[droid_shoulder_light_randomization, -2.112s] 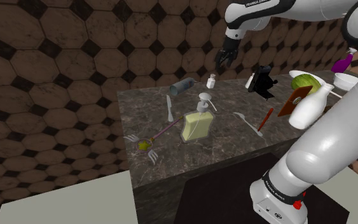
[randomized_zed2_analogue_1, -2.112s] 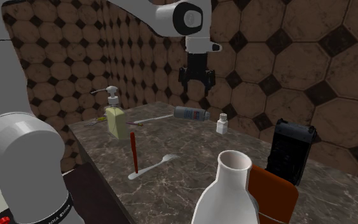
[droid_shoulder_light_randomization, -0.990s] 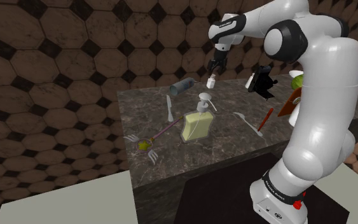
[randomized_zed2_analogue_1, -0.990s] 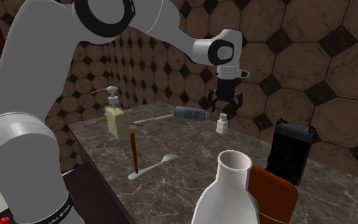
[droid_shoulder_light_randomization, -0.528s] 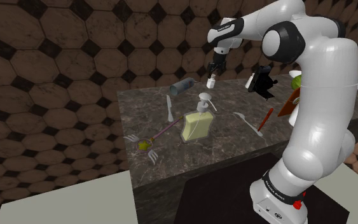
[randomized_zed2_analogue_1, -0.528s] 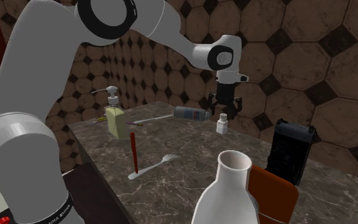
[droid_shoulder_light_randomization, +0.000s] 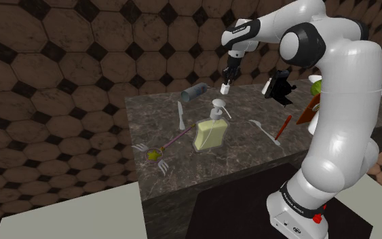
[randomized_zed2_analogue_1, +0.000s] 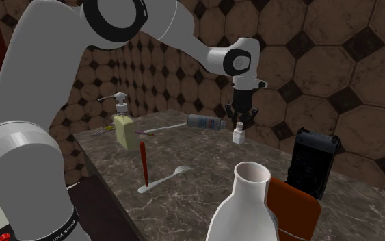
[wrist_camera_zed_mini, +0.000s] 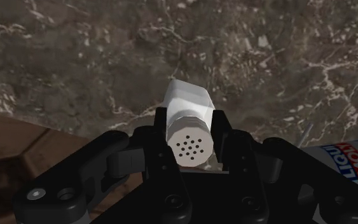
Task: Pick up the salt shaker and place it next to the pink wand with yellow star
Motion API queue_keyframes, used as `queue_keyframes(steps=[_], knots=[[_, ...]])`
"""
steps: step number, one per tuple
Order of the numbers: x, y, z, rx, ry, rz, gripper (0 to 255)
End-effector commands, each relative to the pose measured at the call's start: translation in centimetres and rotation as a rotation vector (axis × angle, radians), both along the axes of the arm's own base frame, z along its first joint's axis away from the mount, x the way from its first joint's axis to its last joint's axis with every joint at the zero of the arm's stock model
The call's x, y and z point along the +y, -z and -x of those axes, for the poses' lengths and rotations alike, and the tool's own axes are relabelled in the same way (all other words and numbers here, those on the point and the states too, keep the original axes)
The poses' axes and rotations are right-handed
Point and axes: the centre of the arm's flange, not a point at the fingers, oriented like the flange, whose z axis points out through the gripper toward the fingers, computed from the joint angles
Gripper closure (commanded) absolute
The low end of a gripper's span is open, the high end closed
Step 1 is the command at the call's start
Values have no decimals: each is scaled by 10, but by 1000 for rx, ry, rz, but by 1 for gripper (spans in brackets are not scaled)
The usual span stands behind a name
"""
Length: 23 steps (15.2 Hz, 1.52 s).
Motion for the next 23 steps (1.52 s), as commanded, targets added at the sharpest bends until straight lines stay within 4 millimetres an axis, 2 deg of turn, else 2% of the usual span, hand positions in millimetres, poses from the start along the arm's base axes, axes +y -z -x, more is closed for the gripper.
queue_keyframes(steps=[1, 5, 23], knots=[[0, 0, 0, 0, 0, 0, 255], [0, 0, 0, 0, 0, 0, 255], [0, -95, 0, 0, 0, 0, 255]])
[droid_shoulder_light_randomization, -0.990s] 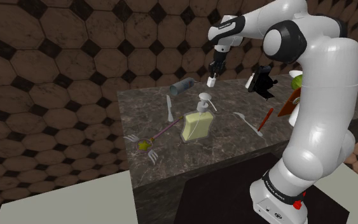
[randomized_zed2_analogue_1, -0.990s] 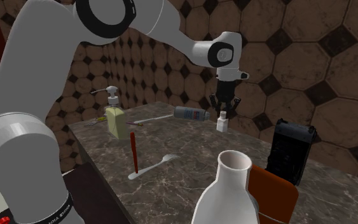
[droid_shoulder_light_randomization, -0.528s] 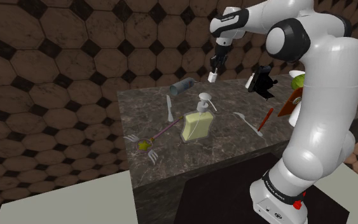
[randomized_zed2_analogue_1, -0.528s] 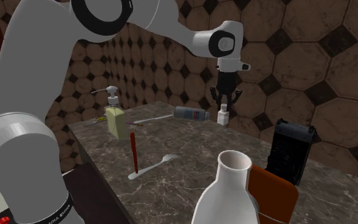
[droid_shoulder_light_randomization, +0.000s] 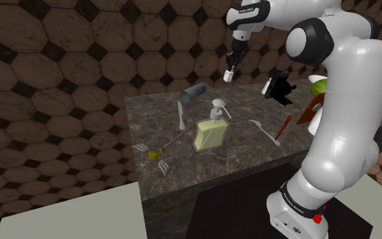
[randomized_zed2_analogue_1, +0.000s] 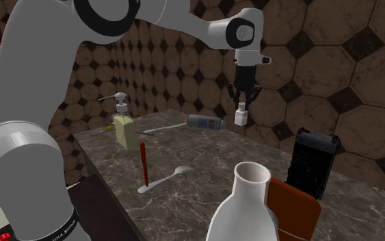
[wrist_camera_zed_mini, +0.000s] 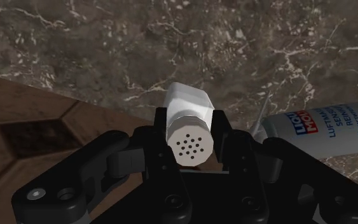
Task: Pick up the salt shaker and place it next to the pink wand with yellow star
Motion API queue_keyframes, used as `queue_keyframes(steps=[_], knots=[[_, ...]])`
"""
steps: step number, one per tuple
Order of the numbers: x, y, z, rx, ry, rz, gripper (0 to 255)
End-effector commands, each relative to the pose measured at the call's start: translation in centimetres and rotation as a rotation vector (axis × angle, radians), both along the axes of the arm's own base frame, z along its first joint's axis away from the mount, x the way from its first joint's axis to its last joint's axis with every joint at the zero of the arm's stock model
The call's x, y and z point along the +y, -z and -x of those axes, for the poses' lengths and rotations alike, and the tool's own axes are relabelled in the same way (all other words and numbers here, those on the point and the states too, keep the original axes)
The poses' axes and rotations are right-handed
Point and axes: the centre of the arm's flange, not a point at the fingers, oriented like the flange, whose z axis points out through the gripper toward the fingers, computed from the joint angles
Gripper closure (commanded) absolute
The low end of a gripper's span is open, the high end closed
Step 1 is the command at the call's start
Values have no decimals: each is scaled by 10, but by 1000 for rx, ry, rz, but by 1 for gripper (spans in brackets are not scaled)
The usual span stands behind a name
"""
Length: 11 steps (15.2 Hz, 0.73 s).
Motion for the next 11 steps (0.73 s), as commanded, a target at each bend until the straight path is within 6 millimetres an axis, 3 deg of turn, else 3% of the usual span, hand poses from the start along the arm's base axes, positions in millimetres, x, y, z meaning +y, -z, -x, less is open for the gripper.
queue_keyframes(steps=[1, 11], knots=[[1, -11, 0, 1, 0, 0, 255], [1, -64, 0, 1, 0, 0, 255]])
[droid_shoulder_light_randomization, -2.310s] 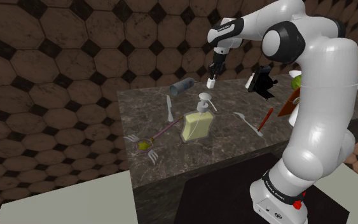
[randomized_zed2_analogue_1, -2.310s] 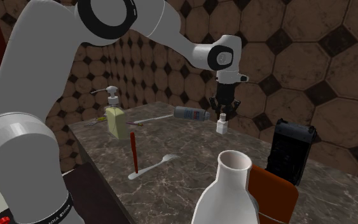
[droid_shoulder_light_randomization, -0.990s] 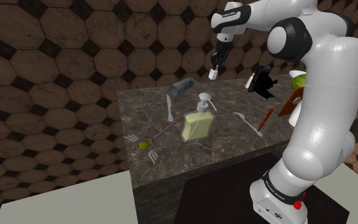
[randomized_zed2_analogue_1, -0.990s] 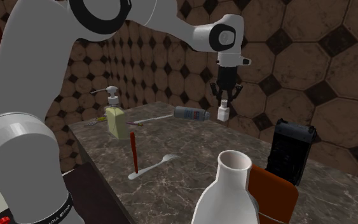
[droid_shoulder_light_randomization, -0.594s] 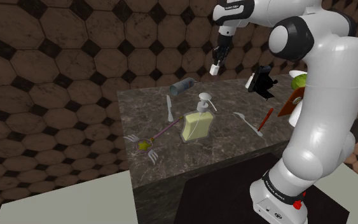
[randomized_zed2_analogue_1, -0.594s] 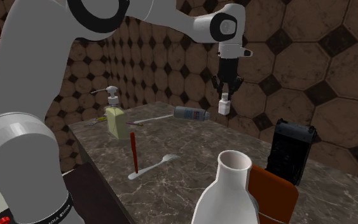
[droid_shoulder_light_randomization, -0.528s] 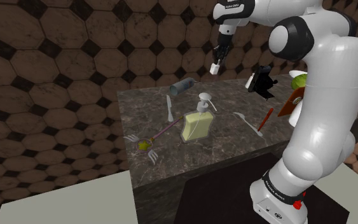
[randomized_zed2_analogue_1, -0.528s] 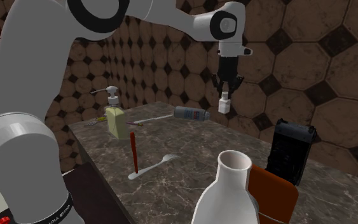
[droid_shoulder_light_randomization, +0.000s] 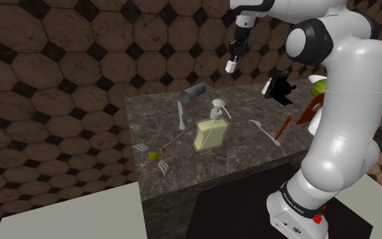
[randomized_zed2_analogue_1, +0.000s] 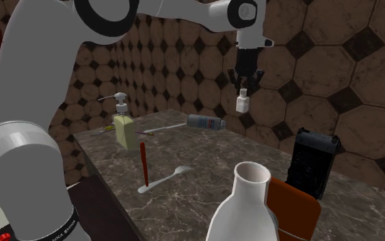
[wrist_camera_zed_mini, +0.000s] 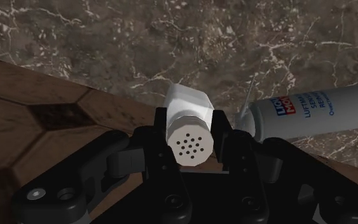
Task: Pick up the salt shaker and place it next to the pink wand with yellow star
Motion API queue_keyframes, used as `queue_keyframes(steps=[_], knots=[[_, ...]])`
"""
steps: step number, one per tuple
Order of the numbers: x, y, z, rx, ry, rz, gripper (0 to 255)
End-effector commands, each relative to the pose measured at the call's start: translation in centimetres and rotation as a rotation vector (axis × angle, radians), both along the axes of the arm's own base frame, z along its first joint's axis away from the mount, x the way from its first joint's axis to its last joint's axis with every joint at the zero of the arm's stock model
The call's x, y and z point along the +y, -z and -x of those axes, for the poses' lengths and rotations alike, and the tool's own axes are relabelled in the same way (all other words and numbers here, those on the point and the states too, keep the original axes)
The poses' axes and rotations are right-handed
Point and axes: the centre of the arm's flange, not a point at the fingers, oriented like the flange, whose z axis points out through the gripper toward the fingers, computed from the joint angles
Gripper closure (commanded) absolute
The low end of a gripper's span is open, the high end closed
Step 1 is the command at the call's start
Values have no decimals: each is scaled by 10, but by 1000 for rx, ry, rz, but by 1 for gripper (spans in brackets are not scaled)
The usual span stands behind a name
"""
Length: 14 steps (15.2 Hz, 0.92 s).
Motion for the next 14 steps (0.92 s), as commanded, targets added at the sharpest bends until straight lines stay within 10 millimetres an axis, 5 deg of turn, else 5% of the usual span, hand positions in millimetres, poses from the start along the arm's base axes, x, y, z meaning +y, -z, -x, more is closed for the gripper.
queue_keyframes(steps=[1, 3, 14], knots=[[1, -11, 1, 1, 0, 0, 255], [1, -18, 1, 1, 0, 0, 255], [131, -18, 64, 1, 0, 0, 255]])
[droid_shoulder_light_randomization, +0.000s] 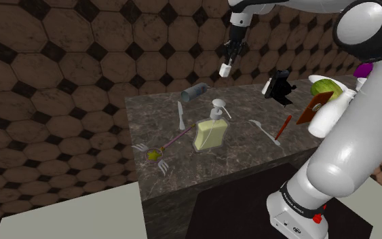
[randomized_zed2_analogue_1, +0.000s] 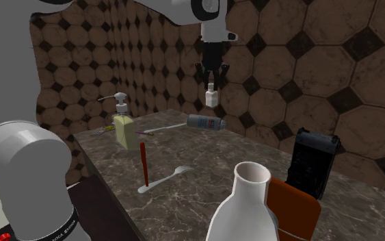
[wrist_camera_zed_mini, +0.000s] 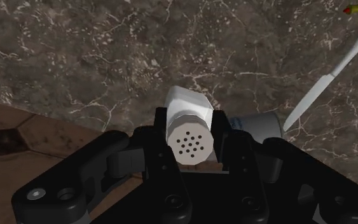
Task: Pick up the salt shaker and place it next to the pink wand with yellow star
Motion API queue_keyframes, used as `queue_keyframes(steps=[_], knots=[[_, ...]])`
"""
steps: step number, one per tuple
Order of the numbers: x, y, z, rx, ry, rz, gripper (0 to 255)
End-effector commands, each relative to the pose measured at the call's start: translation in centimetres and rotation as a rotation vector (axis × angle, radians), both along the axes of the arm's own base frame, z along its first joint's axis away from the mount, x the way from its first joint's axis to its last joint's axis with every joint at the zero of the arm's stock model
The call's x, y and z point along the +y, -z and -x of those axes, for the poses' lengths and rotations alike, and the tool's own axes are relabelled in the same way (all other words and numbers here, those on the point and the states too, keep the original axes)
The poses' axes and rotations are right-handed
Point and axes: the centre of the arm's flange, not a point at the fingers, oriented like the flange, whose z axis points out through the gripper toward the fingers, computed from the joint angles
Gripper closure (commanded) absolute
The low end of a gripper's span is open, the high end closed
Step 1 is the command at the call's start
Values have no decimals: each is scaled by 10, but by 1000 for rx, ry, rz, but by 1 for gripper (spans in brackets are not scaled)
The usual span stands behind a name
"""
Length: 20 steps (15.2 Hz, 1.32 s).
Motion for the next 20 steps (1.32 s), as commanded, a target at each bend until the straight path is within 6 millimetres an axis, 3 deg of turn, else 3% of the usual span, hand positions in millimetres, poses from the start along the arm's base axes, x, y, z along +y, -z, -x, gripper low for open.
queue_keyframes(steps=[1, 20], knots=[[27, 3, 12, 0, 1, 1, 255], [253, 2, 122, 0, 1, 1, 255]])
